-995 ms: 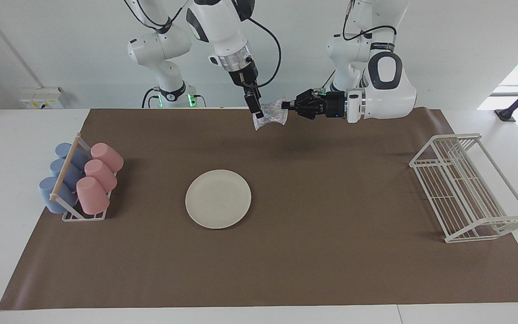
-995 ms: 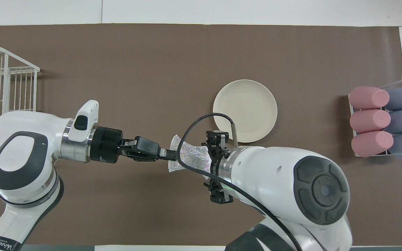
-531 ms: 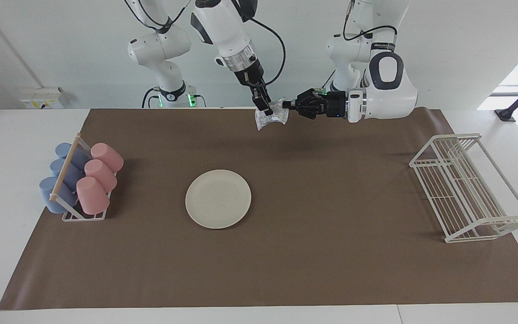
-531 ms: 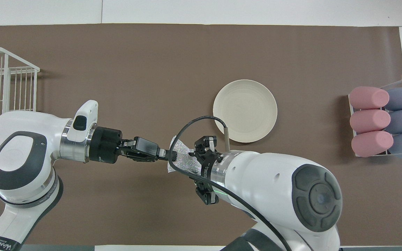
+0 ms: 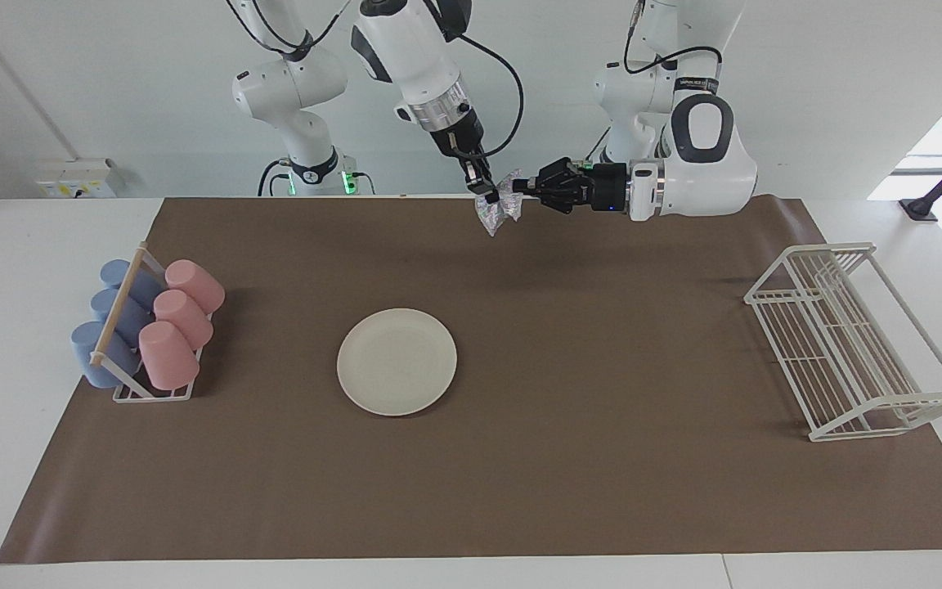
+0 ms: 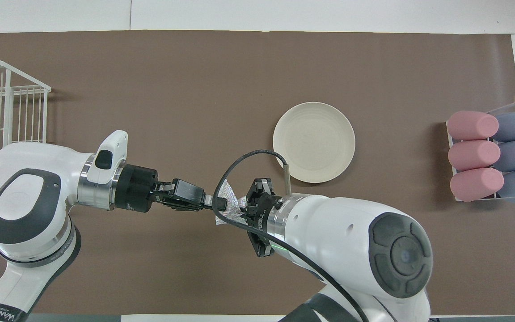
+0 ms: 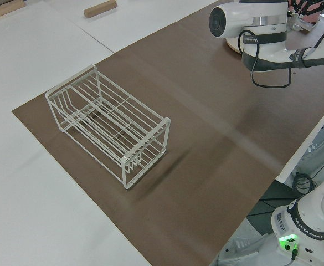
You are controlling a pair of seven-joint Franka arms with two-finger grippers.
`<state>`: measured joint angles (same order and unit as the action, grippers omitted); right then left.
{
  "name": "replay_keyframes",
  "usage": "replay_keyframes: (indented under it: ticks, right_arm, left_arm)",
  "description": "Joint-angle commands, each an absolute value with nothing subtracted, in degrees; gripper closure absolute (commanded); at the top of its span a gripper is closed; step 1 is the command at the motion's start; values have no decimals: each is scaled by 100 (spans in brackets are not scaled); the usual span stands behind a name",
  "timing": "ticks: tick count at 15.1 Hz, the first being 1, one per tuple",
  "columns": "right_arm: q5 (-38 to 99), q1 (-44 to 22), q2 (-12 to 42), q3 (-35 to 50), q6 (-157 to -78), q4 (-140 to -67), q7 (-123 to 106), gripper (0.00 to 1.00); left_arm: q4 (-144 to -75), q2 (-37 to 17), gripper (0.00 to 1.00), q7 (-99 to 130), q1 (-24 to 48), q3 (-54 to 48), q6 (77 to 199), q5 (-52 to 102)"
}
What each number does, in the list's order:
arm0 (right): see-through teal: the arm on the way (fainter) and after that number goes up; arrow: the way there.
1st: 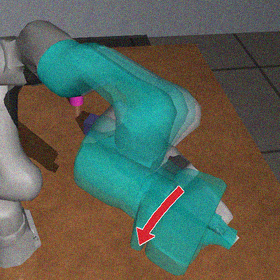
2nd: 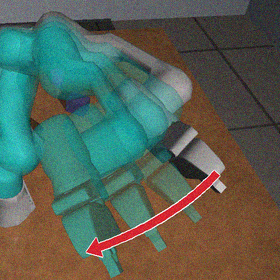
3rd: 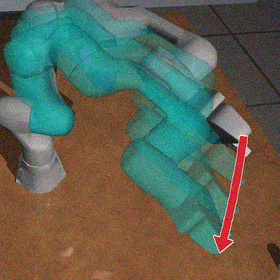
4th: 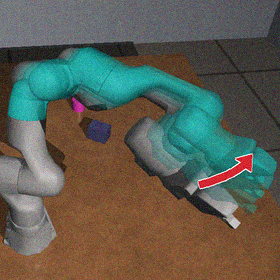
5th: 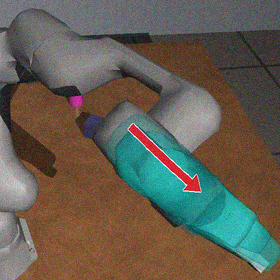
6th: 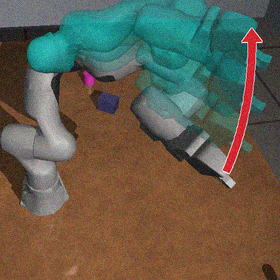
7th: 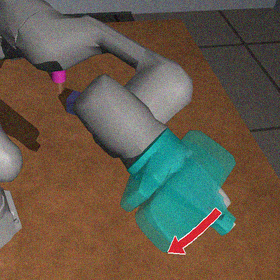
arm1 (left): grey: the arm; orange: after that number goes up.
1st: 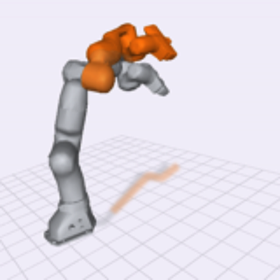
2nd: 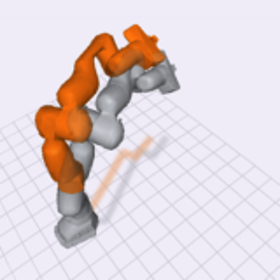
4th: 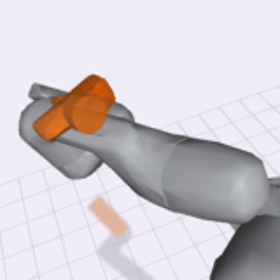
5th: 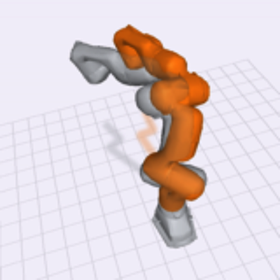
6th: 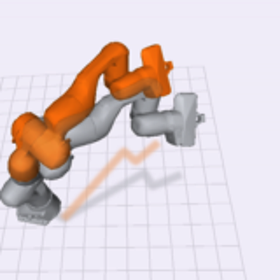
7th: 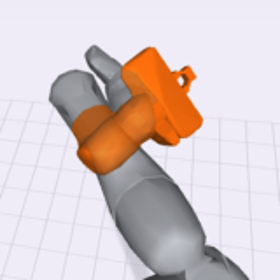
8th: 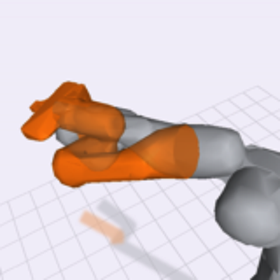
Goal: Wipe plate with sponge
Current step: 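Move the scrubber onto the plate with the right gripper while the left gripper opens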
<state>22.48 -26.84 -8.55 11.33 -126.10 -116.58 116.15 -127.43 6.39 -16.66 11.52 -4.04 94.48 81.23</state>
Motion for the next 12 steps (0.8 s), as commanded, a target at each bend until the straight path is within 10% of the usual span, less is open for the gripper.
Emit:
replay_keyframes:
  ticks: [1,6,9,12]
  right_arm:
    - [2364,-2698,-905,1151,-12656,-11751,11602,100]
    - [2356,-2690,-905,1151,-12639,-11742,11584,100]
    - [2338,-2698,-905,1151,-12612,-11733,11584,100]
    - [2329,-2689,-905,1151,-12612,-11725,11584,100]
  left_arm:
    - [-12885,791,100,-1731,1090,-387,9369,8200]
    - [-12867,809,100,-1688,1107,-395,9360,8095]
    - [-12858,887,0,-1338,1099,-396,9352,7736]
    - [-12832,931,0,-1239,1064,-396,9360,7586]
